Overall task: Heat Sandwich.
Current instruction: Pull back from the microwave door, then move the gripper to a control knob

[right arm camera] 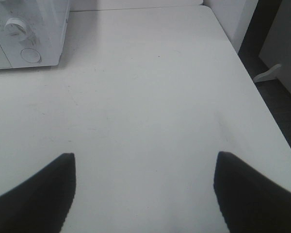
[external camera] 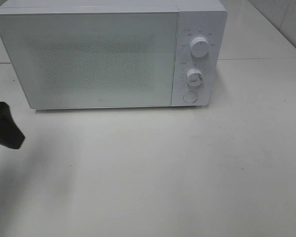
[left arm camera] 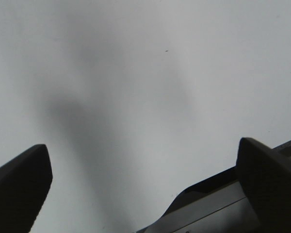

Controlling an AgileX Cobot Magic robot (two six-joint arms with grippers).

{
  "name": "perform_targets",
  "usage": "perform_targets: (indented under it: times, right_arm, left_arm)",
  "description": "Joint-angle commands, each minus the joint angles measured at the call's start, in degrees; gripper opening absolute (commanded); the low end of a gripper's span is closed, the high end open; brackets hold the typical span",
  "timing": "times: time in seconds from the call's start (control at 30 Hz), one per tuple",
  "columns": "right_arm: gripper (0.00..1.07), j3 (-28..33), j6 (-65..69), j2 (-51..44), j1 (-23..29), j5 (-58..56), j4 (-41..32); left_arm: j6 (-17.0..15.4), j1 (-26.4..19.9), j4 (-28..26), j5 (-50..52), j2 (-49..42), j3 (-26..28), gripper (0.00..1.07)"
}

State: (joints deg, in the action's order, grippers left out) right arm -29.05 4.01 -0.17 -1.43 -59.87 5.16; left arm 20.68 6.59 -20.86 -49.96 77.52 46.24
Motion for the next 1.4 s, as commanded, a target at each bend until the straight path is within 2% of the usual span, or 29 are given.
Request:
perform_targets:
  times: [0.03, 0.23, 0.33, 0.37, 0.57, 0.67, 0.7, 0.77, 0.83, 1.0, 1.27, 1.4]
  right_arm:
    - [0.76, 0.1, -0.5, -1.7, -0.3, 0.5, -0.1]
    - [0.76, 0.1, -0.5, -1.7, -0.3, 0.5, -0.1]
    - [0.76, 0.1, -0.5, -1.7, -0.3, 0.5, -0.1]
    - [0.76, 0.1, -0.5, -1.7, -0.3, 0.5, -0.1]
    - [0.76, 0.1, -0.5, -1.7, -0.3, 0.5, -0.1]
    - [0.76, 0.1, -0.5, -1.7, -0.3, 0.5, -0.1]
    - [0.76, 0.1, -0.5, -1.7, -0.3, 0.5, -0.1]
    - [0.76, 0.1, -0.5, -1.7, -0.3, 0.5, -0.1]
    - [0.76, 0.1, -0.5, -1.7, -0.3, 0.5, -0.1]
    - [0.76, 0.1, -0.5, -1.7, -0.3, 0.5, -0.1]
    - [0.76, 0.1, -0.5, -1.7, -0.3, 0.5, -0.1]
    - [0.76, 0.1, -0.5, -1.7, -0.3, 0.5, -0.1]
  left_arm:
    - [-2.6, -6.2, 2.5, -4.5, -4.2, 0.0, 0.98]
    - [-8.7, -12.9, 5.8, -8.6, -12.7, 0.0, 0.98]
    - [-10.3, -13.1, 7.7, -9.6, -16.1, 0.0, 0.98]
    - [-12.0, -13.1, 9.7, -10.9, -20.1, 0.0, 0.98]
    - [-15.7, -13.1, 15.1, -14.1, -32.8, -0.7, 0.98]
    - [-16.2, -13.1, 16.3, -14.3, -37.8, -2.1, 0.98]
    - [-16.8, -13.1, 17.0, -15.0, -42.7, -3.8, 0.98]
    - [-17.5, -13.1, 17.0, -15.7, -46.6, -5.6, 0.98]
    - [-17.6, -13.1, 17.0, -15.9, -48.1, -6.8, 0.98]
    - [-18.7, -13.1, 16.4, -16.6, -57.2, -14.3, 0.98]
    - [-18.4, -13.1, 17.6, -13.5, -67.0, -15.7, 0.98]
    - [-18.3, -13.1, 15.9, -13.2, -73.6, -15.9, 0.98]
